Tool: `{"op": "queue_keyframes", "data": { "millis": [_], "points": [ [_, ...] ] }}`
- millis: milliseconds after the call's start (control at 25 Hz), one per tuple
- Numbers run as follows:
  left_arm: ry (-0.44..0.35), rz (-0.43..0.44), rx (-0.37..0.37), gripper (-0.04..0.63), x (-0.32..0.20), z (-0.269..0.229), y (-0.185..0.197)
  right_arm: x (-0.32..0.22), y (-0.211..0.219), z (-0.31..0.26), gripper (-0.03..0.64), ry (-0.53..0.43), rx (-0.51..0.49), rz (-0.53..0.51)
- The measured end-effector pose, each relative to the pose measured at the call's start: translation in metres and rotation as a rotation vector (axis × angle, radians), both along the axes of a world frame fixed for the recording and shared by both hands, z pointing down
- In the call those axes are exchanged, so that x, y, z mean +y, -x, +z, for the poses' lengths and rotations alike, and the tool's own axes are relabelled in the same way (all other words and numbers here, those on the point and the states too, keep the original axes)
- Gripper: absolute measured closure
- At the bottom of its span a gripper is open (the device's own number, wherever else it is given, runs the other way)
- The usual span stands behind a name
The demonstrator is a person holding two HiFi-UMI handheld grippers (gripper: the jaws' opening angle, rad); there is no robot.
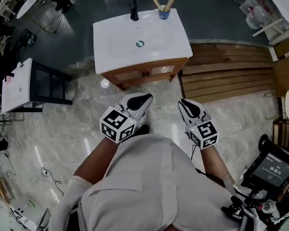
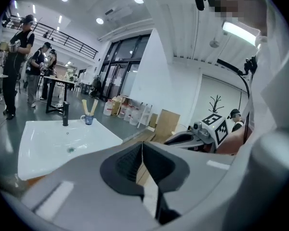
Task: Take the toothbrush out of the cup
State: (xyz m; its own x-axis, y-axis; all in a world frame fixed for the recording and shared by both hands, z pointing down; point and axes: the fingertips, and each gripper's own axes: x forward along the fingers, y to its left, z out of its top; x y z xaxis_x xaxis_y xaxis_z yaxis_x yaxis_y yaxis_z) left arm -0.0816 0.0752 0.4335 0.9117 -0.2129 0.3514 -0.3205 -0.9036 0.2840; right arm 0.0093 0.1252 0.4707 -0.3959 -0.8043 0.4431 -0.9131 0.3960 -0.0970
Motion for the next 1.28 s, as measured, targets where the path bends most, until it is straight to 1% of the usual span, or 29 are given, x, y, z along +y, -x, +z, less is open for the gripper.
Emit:
{"op": "queue_keyframes", "data": {
  "millis": [120,280,320,440,600,760,840,1080,1280],
  "points": [
    [0.006,0.004,-0.002,0.588,-0.043,0.002,0.005,-0.046,0.003,-0.003,0.601,-0.001,0.001,0.016],
    [0.030,0.006,0.000,0.588,-0.116,0.014,0.007,-0.123,0.002,0.001,0.587,0.016,0.014,0.026],
    [0.032,0.003,0.000,0.588,-0.127,0.016,0.007,-0.134,0.000,0.001,0.583,0.015,0.012,0.034],
    [0.027,-0.012,0.003,0.588,-0.134,0.017,0.009,-0.140,-0.003,-0.003,0.581,0.000,0.010,0.050],
    [0.009,-0.037,0.013,0.586,-0.138,0.011,0.012,-0.145,-0.005,-0.007,0.575,-0.016,0.023,0.043],
    [-0.006,-0.059,0.007,0.582,-0.140,0.005,0.014,-0.154,-0.011,-0.011,0.571,-0.028,0.013,0.044],
    [-0.008,-0.087,0.001,0.578,-0.155,0.005,0.006,-0.173,-0.026,-0.009,0.563,-0.029,0.008,0.035],
    [0.020,-0.175,-0.013,0.572,-0.219,0.018,-0.037,-0.259,-0.088,0.003,0.543,-0.025,0.001,-0.018],
    [0.006,-0.240,-0.024,0.574,-0.254,0.014,-0.067,-0.319,-0.132,0.000,0.532,-0.053,0.015,-0.059]
  ]
}}
